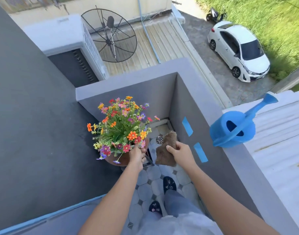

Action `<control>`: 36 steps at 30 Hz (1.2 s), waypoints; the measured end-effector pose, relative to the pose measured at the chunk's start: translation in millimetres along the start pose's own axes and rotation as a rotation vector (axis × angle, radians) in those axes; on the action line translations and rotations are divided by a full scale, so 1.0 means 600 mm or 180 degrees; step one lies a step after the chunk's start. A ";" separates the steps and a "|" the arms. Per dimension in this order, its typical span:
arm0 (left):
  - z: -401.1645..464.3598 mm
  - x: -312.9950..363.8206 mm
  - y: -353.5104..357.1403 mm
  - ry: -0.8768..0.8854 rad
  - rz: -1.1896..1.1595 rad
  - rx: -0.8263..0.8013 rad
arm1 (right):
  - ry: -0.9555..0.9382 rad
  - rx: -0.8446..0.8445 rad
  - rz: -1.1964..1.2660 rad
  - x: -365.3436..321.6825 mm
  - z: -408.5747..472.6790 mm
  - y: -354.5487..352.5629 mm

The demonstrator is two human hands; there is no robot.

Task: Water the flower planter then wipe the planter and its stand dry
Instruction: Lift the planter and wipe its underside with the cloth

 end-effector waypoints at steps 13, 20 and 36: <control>0.068 0.002 0.006 -0.0029 -0.0226 0.0554 | 0.0001 -0.0285 0.0057 -0.028 0.128 0.007; 0.032 0.052 -0.012 0.0248 -0.0388 0.0569 | -0.0064 -0.0449 0.0371 -0.063 0.124 0.018; -0.191 0.211 0.006 0.0586 -0.0197 -0.0361 | -0.1357 0.0382 0.0962 -0.276 0.127 -0.022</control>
Point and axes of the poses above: each hand's wrist, its own z-axis towards the middle knuckle, its own y-axis out of the palm, x = y × z, the point moved 8 cm from there along z, towards the middle knuckle, and after that the axes turned 1 degree about z, right-handed, at the moved point
